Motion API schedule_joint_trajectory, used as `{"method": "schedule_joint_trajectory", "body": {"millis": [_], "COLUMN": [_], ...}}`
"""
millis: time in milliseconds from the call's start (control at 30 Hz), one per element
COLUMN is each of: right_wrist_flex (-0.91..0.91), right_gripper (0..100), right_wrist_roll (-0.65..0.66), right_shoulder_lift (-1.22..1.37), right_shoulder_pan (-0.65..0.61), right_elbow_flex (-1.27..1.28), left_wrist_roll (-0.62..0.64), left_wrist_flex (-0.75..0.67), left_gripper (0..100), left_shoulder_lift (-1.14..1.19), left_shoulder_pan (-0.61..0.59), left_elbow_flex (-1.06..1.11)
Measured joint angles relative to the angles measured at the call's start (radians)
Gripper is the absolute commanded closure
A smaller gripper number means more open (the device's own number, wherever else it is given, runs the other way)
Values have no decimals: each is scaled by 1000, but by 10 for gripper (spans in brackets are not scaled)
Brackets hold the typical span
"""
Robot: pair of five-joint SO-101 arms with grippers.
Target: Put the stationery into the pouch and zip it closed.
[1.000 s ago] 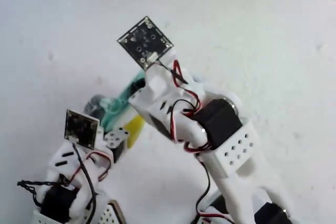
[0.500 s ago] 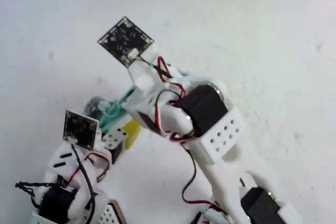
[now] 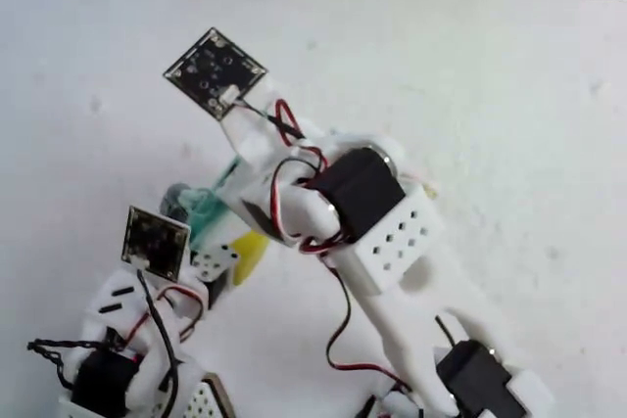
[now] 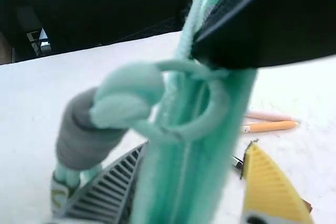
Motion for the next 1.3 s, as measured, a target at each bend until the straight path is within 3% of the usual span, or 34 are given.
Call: {"method": "schedule_joint_trajectory", "body": {"millis": [267,433,633,900,1100,1300], "right_wrist_flex": [-2,-2,-2,-2,-2,-2], "right_gripper": [955,660,652,652,652,646], "right_wrist_roll": [0,0,140,319,334,273], "right_shoulder_lift": [52,69,69,87,87,87], "right_shoulder_pan": [17,25,25,20,20,12], "right_elbow_flex": [-14,-15,-14,-14,-12,-12], "left_wrist_roll": [-9,-9,-12,-14,-14,-14], "left_wrist_flex": [0,0,0,55,206,207], "left_gripper": [701,698,697,668,667,668], "left_shoulder_lift": [0,0,0,6,3,2], "left_shoulder_pan": [-2,-2,-5,-129,-144,-35], "left_elbow_flex": [0,0,0,-41,-210,-218]}}
